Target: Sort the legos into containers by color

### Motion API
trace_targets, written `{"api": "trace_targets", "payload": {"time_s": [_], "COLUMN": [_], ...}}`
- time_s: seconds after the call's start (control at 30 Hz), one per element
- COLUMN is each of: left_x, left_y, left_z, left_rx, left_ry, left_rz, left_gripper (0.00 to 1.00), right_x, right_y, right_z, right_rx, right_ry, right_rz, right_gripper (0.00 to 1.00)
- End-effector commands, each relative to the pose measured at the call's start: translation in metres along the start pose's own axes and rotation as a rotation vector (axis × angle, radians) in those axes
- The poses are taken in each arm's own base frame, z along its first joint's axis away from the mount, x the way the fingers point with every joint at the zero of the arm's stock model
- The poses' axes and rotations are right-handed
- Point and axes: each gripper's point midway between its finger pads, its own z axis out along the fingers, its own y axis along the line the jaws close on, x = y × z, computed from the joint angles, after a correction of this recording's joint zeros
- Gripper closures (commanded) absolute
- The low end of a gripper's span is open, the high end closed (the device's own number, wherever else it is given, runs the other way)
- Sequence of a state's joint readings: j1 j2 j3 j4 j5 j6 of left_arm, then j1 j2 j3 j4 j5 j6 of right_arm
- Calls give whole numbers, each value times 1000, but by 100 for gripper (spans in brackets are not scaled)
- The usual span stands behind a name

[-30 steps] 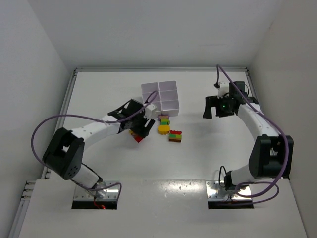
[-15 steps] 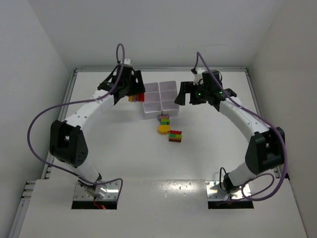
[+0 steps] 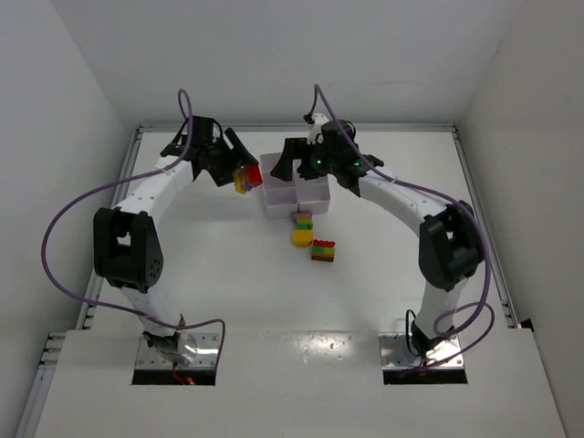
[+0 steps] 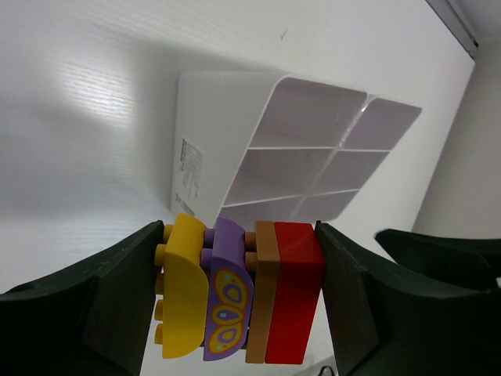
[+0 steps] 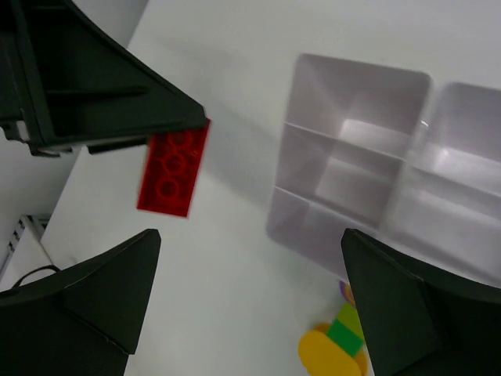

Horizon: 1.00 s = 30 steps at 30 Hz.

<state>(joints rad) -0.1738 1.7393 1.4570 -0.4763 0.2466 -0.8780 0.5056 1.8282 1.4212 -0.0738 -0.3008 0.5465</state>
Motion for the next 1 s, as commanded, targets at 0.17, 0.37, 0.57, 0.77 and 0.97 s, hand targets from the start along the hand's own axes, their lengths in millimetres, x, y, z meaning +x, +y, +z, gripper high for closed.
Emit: {"api": "trace_targets", "payload": {"time_s": [0.17, 0.37, 0.57, 0.77, 0.97], "left_x": [-10, -8, -7, 0, 9], "left_y": [-24, -12, -11, -11, -8], "left_z": [-28, -36, -39, -45, -47], "left_rx": [127, 104, 116, 135, 115], "left_ry": [-1, -1, 8, 20, 11], "left_rz": [-23, -20, -24, -13, 6], "left_gripper": [100, 100, 100, 100, 100], "right_x": [-19, -7, 5, 7, 4], "right_y": [82, 99, 91, 84, 93], "right_z": [39, 49, 54, 61, 70], "right_rx": [-199, -239, -218, -233, -278], "right_ry": [-46, -8, 17, 26, 29], "right_rz": [-87, -105, -76, -12, 42], "right_gripper": [1, 7, 19, 24, 26]}}
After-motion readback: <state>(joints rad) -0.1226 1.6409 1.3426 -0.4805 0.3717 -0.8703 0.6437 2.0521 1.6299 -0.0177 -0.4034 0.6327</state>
